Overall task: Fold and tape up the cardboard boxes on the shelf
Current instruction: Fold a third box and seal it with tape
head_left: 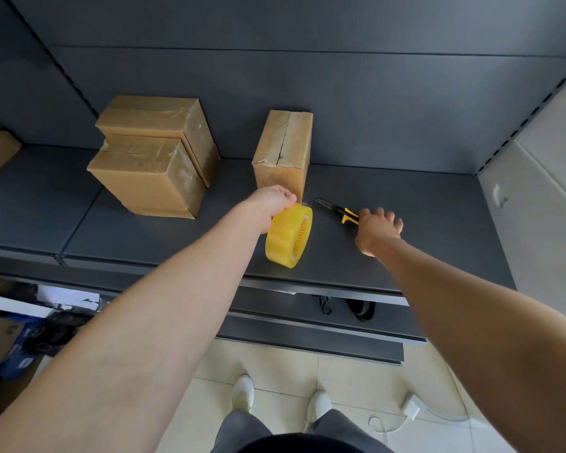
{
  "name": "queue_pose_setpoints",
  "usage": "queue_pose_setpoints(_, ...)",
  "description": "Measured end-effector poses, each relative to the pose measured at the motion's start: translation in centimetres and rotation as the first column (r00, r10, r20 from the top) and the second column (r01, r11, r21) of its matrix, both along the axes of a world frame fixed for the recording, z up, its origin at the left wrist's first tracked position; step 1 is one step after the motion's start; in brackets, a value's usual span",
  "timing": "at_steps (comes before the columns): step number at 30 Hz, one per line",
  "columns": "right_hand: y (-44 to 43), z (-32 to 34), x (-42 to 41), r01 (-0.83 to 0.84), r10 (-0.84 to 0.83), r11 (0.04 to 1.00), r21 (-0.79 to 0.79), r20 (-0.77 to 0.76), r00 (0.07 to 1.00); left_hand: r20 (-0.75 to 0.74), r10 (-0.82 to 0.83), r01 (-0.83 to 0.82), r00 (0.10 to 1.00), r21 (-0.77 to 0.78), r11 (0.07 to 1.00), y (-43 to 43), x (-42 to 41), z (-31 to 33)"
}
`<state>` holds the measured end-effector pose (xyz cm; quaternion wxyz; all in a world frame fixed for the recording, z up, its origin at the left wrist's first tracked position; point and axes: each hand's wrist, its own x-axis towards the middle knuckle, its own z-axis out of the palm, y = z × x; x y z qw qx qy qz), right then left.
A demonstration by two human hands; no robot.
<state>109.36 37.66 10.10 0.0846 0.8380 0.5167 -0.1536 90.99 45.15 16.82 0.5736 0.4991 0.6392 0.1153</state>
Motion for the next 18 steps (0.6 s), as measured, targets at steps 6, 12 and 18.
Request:
queue_pose_setpoints(6,0.3,3.3,-2.4,0.246,-0.044,0.949,0.195,-0.695,0.718,-0.043,-0.021,0.024,0.999,0.078,0.997,-0.8,2.2,0.5)
queue_pose_setpoints(12,-0.4,5.4,-2.2,0.576,-0.314,0.749,-0.328,-0.941,-0.127,0.045,-0.033,0.030,0.998,0.073,0.997,-2.8,4.3,0.3)
queue_pose_setpoints(18,-0.6,6.4,-0.8,0.771,-0.331,0.483,-0.415,-0.902,-0.278,0.224,-0.070,0.077,0.972,-0.025,0.997,-5.0,5.8,0.5)
